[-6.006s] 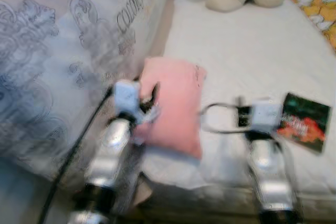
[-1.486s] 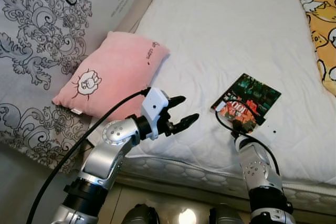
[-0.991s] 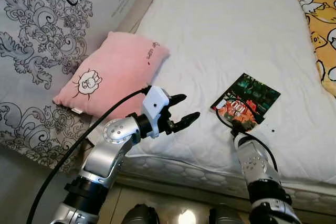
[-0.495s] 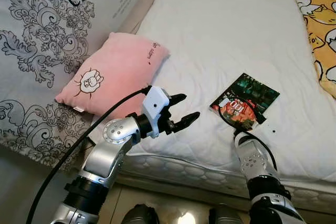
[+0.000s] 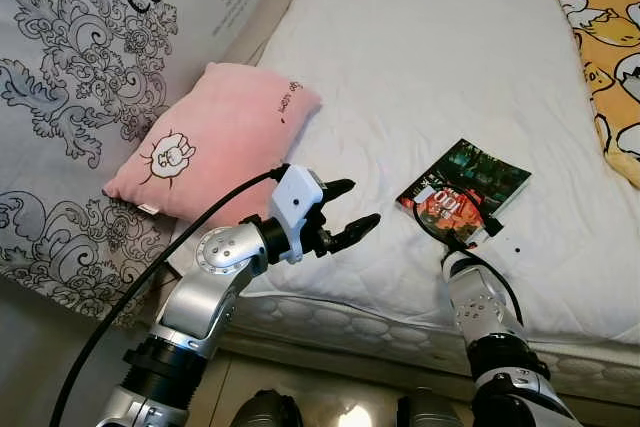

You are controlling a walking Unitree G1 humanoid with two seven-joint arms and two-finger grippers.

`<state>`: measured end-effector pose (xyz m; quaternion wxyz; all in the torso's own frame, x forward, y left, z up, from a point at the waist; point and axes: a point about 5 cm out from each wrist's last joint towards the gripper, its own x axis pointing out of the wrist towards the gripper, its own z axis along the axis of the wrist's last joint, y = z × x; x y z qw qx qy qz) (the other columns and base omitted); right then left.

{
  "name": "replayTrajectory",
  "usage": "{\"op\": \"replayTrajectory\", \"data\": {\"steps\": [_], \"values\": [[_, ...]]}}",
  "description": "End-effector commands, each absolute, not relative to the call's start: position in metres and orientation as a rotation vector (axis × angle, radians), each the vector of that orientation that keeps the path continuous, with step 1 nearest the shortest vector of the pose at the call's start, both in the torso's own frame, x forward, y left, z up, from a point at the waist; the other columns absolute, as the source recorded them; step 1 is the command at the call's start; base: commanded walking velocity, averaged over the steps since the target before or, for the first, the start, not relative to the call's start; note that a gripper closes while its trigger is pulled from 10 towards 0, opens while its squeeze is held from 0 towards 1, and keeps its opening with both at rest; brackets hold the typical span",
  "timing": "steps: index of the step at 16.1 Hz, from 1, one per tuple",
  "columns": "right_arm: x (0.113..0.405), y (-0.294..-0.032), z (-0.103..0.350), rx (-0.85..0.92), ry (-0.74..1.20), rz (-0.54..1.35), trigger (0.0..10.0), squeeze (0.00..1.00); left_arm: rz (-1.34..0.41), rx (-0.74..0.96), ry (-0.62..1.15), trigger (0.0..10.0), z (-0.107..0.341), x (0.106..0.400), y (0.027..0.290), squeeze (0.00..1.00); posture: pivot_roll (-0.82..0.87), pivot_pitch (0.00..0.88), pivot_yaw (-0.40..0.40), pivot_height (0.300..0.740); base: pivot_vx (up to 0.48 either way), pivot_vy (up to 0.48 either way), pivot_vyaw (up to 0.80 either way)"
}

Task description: Clean up the room

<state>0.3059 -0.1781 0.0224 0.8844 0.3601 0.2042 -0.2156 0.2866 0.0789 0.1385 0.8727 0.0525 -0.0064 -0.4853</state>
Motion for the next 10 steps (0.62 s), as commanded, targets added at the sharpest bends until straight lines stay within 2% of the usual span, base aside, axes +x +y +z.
{"op": "replayTrajectory", "data": {"steps": [1, 2, 3, 7, 10], "values": [[0.305, -0.170, 0.019, 0.725, 0.456, -0.424, 0.0, 0.00, -0.979, 0.115, -0.013, 10.0, 0.140, 0.292, 0.081, 0.00, -0.10, 0.074, 0.094, 0.715, 0.000, 0.000, 0.00], [0.307, -0.170, 0.022, 0.701, 0.441, -0.410, 0.0, 0.00, -0.951, 0.095, -0.010, 10.0, 0.140, 0.294, 0.082, 0.00, -0.10, 0.074, 0.094, 0.715, 0.000, 0.000, 0.00], [0.316, -0.166, 0.039, 0.601, 0.357, -0.334, 0.0, 0.00, -0.845, 0.036, -0.005, 10.0, 0.142, 0.304, 0.089, 0.00, -0.11, 0.059, 0.093, 0.715, 0.000, 0.000, 0.00], [0.335, -0.150, 0.093, 0.390, 0.111, -0.132, 0.0, 0.00, -0.563, -0.083, -0.037, 10.0, 0.148, 0.325, 0.107, 0.00, -0.11, 0.036, 0.088, 0.715, 0.000, 0.000, 0.00], [0.340, -0.145, 0.118, 0.269, -0.006, -0.046, 0.0, 0.00, -0.498, -0.104, -0.084, 10.0, 0.156, 0.330, 0.107, 0.00, -0.12, 0.015, 0.079, 0.715, 0.000, 0.000, 0.00]]}}
